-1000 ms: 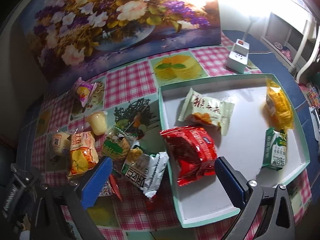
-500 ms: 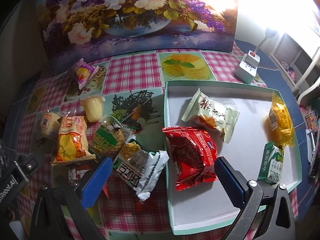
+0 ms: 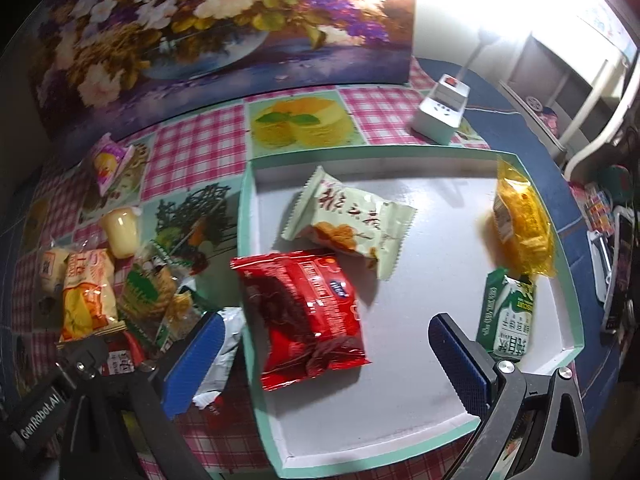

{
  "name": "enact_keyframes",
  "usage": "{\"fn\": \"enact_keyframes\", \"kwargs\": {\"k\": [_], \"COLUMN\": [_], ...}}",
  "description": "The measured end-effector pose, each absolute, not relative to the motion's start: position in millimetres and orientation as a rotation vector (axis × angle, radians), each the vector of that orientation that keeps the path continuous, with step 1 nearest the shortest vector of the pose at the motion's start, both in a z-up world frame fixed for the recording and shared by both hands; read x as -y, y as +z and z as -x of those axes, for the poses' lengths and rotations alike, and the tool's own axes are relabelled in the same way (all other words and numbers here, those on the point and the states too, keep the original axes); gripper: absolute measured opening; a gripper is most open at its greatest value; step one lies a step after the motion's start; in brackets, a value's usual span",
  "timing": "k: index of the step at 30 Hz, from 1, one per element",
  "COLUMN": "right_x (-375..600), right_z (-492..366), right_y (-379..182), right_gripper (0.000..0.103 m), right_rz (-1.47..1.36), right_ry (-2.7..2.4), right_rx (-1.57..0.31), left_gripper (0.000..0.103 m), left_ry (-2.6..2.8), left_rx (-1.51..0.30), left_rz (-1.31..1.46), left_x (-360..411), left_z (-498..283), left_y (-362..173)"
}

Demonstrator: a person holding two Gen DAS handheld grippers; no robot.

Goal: Organize snacks
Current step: 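Grasp the white milk biscuit packet with the left gripper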

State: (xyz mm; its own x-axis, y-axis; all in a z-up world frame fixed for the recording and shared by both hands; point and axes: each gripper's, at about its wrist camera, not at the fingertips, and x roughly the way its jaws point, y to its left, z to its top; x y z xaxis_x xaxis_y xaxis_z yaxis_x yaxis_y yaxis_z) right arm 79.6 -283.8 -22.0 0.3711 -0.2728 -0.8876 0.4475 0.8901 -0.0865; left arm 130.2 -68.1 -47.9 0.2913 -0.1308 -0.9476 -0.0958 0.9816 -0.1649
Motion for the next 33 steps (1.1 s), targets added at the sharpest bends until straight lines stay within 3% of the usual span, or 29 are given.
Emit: {"fn": "enact_keyframes", "kwargs": {"k": [13, 14, 18, 23, 33], "right_x": [289, 289, 289, 290, 272], "right_z": [-79, -79, -79, -80, -87], "right_y": [-24, -24, -24, -24, -26], "right_gripper": [0.103, 0.103, 0.103, 0.103, 0.103], "right_rz": [-0.205, -0.206, -0.205, -0.207, -0.131], "right_ry": [-0.477, -0.478, -0.479, -0.478, -0.393], "right_rx": [-1.108, -1.108, -1.107, -1.11, -1.114], "left_gripper": [0.096, 0.095, 0.074, 0.068, 0.067], "left_ry": [-0.073, -0.072, -0.071, -0.077, -0.033], "left_rx": [-1.337, -1.336, -1.319, -1.319, -1.318], "left_rz": [0.115, 0.111, 0.098, 0.093, 0.159], "left_x": [103, 104, 111, 117, 86], "left_z": [-134, -134, -137, -137, -129], "left_y": [-77, -77, -72, -69, -64]}}
